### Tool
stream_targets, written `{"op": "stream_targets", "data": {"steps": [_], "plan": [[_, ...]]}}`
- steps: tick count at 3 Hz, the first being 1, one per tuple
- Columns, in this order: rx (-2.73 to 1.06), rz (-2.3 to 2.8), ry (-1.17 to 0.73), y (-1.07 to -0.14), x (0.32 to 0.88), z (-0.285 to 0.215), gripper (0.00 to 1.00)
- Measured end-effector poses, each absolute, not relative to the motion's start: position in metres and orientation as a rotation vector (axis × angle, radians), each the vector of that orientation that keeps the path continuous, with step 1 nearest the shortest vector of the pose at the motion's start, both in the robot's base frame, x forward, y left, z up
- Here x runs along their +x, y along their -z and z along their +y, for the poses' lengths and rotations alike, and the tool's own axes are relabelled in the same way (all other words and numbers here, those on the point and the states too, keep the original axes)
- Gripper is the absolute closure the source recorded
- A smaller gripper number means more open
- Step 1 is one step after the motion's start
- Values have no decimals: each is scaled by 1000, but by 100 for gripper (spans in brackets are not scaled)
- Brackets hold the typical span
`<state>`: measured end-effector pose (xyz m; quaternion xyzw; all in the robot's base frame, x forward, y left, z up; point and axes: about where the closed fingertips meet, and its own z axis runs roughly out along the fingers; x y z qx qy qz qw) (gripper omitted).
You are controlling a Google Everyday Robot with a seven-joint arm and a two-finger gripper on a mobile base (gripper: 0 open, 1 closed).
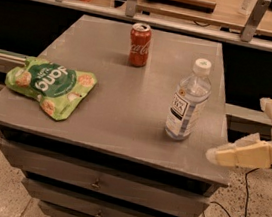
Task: Knock blue plastic bottle over
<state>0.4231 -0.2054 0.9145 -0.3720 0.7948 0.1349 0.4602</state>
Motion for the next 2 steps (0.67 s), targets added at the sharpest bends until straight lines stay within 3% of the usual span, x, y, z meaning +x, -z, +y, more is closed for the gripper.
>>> {"op": "stream_targets", "data": {"steps": [2], "plan": [[-905,1866,-325,-932,428,-196,0]]}}
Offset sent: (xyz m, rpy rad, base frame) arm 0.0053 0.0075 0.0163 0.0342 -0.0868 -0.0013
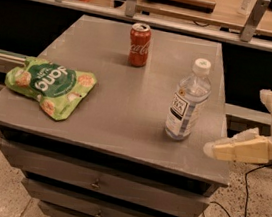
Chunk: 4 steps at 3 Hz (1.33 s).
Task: Knock blue plastic bottle over
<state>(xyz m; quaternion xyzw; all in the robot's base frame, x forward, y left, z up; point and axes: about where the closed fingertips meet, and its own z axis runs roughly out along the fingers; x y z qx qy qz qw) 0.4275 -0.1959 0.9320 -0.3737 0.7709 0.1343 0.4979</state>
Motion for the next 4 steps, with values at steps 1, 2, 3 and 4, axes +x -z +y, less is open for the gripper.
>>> {"op": "stream_targets", "data": {"steps": [1,2,3,4], "plan": [[-897,1811,-355,-933,436,-184,0],[-864,1730,-395,-930,452,-169,0],[-841,1670,-429,-929,469,-154,0],[-815,1613,-482,-925,487,-135,2]]}}
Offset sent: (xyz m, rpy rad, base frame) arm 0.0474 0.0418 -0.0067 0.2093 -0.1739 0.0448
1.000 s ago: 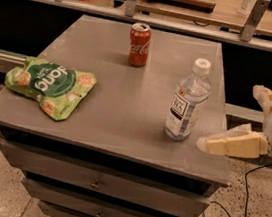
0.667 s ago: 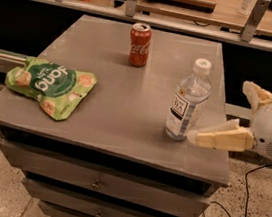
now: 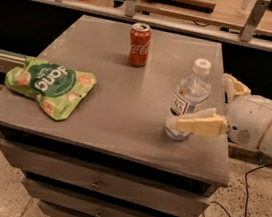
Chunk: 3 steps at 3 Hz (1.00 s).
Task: Knock blue plastic bottle over
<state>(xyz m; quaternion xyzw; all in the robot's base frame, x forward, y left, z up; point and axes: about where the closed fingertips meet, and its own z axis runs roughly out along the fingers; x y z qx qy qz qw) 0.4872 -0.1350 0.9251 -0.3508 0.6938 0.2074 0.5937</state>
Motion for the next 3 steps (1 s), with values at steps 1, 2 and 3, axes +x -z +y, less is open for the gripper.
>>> {"op": "stream_targets", "data": {"steps": [1,2,3], "plan": [[-796,1595,-526,-922,497,-123,24],[-781,1568,-561,-921,505,-111,56],[-799,1559,-521,-930,511,-108,78]]}}
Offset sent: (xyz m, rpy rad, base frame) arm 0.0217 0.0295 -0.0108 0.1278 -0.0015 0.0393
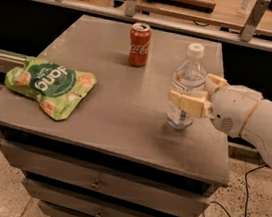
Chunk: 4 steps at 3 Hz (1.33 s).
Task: Knock blue plastic bottle over
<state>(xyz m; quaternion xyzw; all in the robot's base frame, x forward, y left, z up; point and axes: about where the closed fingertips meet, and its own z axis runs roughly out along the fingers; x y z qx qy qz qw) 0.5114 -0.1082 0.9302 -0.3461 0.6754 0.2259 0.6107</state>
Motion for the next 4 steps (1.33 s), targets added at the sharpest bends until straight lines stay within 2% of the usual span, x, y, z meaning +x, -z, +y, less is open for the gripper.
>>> {"op": "stream_targets", "data": {"steps": [1,3,4], "plan": [[-913,1513,-440,-963,522,-104,99],[-1414,1299,-78,-995,534,-95,100],[-1655,1137,-8,-998,534,-93,100]]}}
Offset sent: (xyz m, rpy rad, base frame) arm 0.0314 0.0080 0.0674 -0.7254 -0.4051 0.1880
